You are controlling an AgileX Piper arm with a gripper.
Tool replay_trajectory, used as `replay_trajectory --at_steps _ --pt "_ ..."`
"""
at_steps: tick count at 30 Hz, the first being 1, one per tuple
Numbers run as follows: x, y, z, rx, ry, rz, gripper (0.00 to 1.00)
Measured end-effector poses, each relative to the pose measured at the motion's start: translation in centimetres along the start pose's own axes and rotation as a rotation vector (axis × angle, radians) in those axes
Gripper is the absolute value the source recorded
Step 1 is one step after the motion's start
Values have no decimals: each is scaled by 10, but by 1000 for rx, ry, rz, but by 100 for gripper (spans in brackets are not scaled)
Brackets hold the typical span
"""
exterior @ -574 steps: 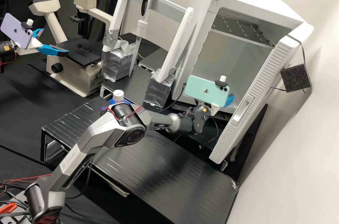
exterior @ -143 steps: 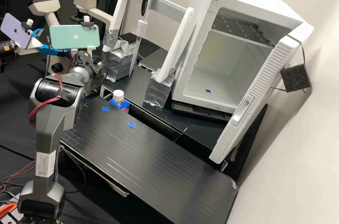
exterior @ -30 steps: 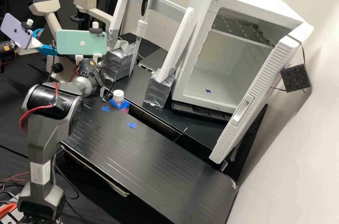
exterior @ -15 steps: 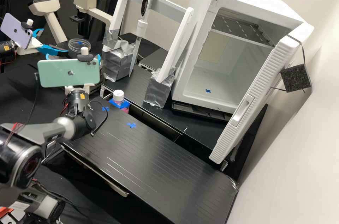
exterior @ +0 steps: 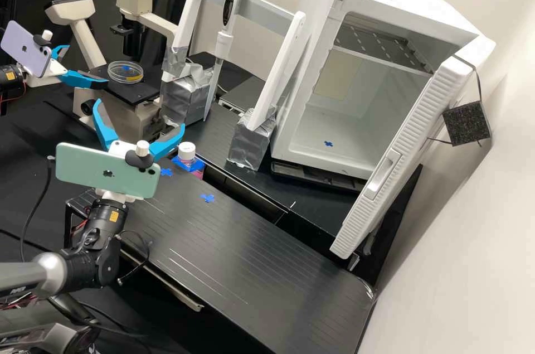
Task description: Move the petri dish to the microscope
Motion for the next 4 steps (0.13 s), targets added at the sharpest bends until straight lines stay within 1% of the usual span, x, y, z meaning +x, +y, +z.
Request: replay_trajectory --at_steps 2,4 --pt "-2 4 -2 -22 12 34 100" --pt "-2 6 -1 -30 11 48 100"
